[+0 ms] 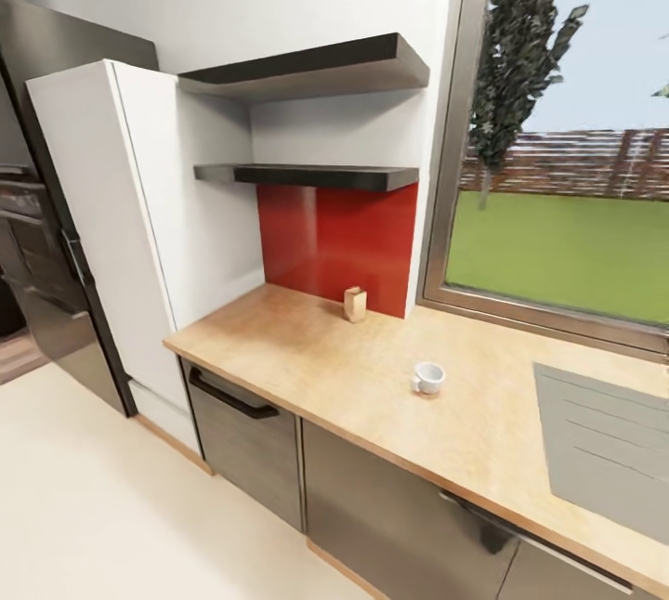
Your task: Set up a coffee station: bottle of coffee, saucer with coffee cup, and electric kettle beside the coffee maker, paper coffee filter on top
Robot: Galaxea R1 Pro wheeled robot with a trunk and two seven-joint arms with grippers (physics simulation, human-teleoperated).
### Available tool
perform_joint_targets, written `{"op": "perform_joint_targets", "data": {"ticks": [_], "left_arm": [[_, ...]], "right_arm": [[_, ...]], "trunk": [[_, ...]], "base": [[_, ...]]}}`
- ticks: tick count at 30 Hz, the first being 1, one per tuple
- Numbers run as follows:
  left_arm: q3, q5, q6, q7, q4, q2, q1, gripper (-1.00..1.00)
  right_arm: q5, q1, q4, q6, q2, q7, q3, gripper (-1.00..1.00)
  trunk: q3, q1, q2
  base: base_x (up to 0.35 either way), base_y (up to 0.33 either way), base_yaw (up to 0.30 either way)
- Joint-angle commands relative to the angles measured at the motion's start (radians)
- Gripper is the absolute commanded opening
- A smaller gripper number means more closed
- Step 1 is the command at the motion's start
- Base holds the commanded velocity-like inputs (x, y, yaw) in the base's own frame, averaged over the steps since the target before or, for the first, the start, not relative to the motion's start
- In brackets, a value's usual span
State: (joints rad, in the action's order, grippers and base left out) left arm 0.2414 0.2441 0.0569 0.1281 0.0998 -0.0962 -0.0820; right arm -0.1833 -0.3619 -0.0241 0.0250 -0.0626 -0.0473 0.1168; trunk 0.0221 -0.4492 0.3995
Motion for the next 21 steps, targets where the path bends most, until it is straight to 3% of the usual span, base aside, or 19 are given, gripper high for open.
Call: {"op": "perform_joint_targets", "data": {"ticks": [1, 10, 15, 21], "left_arm": [[0.009, 0.009, 0.006, 0.004, 0.003, 0.0, 0.001, 1.0], [0.008, 0.01, 0.006, 0.005, 0.003, -0.003, 0.001, 1.0], [0.005, 0.009, 0.006, 0.006, 0.002, -0.006, 0.001, 1.0], [0.005, 0.008, 0.005, 0.007, 0.0, -0.008, 0.001, 1.0]], "right_arm": [[-0.01, 0.0, 0.0, 0.003, 0.0, -0.003, 0.009, 1.0], [-0.011, 0.0, 0.0, 0.003, 0.0, -0.002, 0.008, 1.0], [-0.011, 0.0, 0.0, 0.003, 0.0, -0.002, 0.008, 1.0], [-0.011, 0.0, 0.0, 0.003, 0.0, -0.003, 0.008, 1.0]], "trunk": [[0.0, -0.001, 0.001], [0.0, -0.001, 0.001], [0.0, -0.001, 0.001], [0.0, -0.001, 0.001]], "base": [[0.244, 0.248, -0.259], [0.224, 0.255, -0.259], [0.059, 0.205, -0.26], [0.008, 0.039, -0.287]]}}
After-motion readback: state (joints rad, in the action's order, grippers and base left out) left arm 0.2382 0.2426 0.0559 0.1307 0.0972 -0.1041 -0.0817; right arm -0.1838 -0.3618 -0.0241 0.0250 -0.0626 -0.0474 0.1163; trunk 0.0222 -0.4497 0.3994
